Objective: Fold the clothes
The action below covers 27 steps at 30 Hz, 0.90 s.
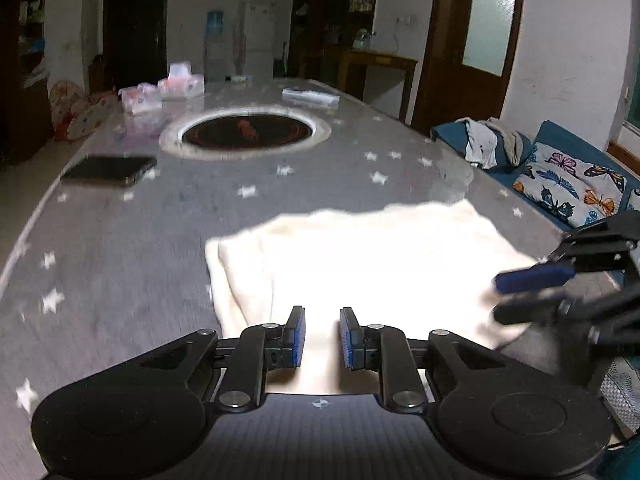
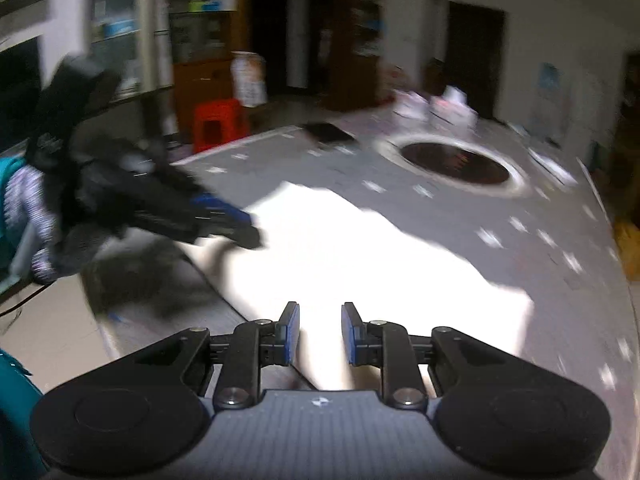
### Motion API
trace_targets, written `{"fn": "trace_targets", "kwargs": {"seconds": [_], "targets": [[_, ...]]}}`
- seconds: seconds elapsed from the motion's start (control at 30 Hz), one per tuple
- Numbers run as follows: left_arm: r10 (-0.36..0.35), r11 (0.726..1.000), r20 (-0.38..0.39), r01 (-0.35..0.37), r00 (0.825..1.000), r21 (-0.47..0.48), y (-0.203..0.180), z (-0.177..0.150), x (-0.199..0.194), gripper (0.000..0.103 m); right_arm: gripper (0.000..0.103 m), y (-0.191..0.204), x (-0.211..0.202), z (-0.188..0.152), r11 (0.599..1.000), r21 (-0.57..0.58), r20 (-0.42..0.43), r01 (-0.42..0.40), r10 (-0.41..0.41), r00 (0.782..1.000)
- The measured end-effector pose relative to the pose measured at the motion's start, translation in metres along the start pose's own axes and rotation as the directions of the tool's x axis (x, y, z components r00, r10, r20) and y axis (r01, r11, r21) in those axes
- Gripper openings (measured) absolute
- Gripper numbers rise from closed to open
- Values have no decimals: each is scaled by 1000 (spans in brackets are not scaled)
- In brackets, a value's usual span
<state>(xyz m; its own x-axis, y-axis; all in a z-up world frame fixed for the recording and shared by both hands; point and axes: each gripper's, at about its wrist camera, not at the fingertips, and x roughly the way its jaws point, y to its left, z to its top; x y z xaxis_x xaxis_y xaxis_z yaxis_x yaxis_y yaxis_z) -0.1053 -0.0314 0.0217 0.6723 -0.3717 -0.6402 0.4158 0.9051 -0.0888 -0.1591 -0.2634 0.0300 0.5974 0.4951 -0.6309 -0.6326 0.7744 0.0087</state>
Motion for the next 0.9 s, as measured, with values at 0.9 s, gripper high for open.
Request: {"fn": "trace_targets", "kwargs": {"seconds": [0.9], "targets": [[30, 997, -26, -32, 999, -77, 16, 17, 14, 23, 17, -87, 35, 20, 985, 100, -74, 142, -135, 988]]}}
